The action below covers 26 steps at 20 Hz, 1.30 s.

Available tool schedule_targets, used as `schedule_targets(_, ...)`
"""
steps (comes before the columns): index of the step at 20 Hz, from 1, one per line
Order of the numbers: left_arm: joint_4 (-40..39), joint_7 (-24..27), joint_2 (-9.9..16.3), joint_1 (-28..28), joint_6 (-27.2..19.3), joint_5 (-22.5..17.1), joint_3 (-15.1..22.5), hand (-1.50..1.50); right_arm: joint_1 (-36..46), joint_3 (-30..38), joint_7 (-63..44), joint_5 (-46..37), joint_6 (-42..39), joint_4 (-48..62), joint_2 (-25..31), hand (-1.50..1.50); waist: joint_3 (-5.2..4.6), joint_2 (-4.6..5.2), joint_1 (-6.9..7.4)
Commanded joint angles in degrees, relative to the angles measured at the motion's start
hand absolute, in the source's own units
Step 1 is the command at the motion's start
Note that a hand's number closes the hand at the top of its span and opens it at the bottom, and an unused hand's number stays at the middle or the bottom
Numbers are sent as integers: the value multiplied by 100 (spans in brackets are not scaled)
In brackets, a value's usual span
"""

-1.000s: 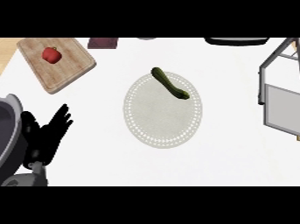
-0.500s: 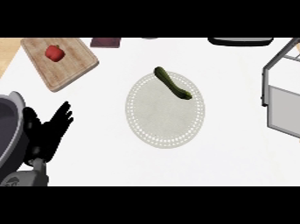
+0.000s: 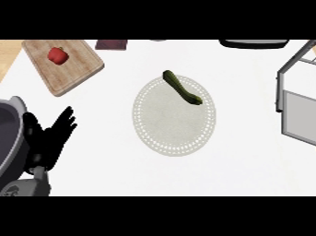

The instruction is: Pick the croissant from the placemat and place it in the tiered shelf

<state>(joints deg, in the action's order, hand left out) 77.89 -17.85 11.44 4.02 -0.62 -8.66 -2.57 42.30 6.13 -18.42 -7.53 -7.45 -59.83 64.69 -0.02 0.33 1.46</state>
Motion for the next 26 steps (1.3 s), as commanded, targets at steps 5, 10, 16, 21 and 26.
schedule_targets(5,-424,309,41,32,162,21,-159,0,981,-145,1060,-763,200,1415,-546,150,1,14,24)
schedule_targets(10,-112,159,-19,-90,88,65,-139,0,904,170,1532,-851,0,1854,-444,150,2,-10,-48)
schedule_targets(16,-294,326,-198,-66,-100,305,-55,0,687,-76,1147,-1201,-72,1174,-627,150,-2,-32,-126)
schedule_targets(21,-86,94,-164,-68,-10,158,-78,0,1157,961,1058,-471,294,2063,-558,-150,3,-18,-90)
schedule_targets(26,-350,378,-179,-109,25,208,-133,0,1519,1457,944,19,220,2258,-617,-150,1,-14,-84)
